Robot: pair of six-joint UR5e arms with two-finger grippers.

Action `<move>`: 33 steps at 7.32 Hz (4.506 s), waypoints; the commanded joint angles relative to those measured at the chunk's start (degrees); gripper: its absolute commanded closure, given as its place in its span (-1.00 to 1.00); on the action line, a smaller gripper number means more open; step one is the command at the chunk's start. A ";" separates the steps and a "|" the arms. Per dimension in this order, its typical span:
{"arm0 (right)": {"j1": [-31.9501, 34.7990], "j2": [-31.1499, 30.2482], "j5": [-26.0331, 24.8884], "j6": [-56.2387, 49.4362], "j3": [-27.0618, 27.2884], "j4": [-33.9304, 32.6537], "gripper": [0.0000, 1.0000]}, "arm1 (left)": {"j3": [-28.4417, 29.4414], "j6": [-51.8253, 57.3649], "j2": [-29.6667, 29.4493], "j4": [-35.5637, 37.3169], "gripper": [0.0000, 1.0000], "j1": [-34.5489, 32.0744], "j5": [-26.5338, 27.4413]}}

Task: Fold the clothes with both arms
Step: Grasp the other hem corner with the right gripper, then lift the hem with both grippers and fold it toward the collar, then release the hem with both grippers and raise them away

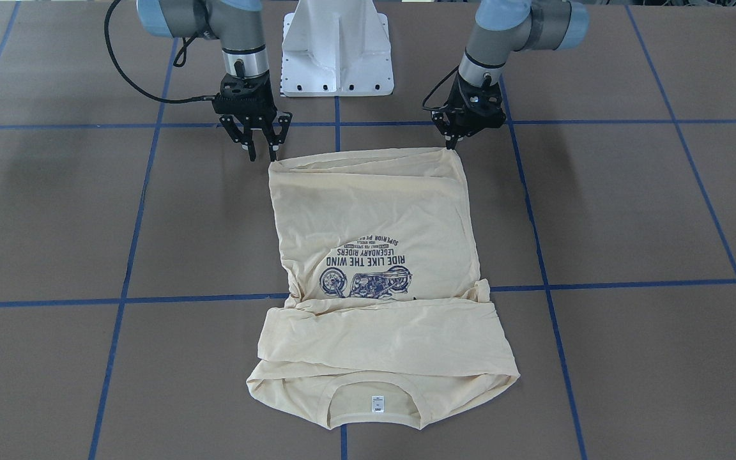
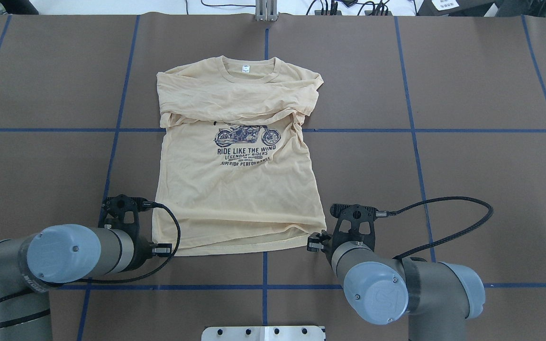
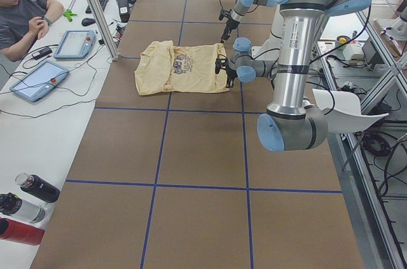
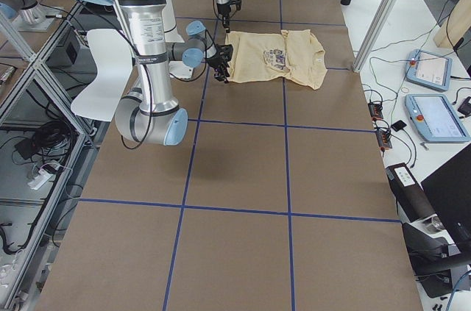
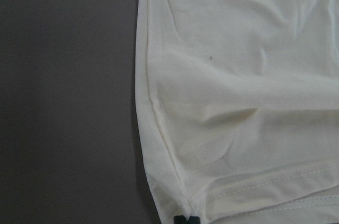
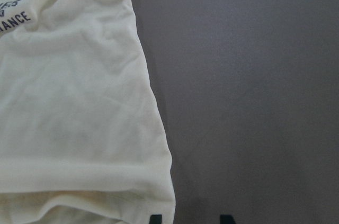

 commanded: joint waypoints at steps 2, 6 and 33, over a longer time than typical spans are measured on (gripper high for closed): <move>-0.06 2.66 -0.20 0.00 -2.72 0.34 0.05 | 0.00 -0.08 -0.06 0.00 1.00 0.09 0.02; 0.02 2.66 -0.20 0.17 -3.25 0.43 0.41 | 0.00 -0.08 -0.06 0.00 1.00 0.18 0.02; 18.29 11.61 5.87 -8.88 4.17 -14.07 1.00 | -2.65 3.79 -15.88 20.05 1.00 -16.79 -2.35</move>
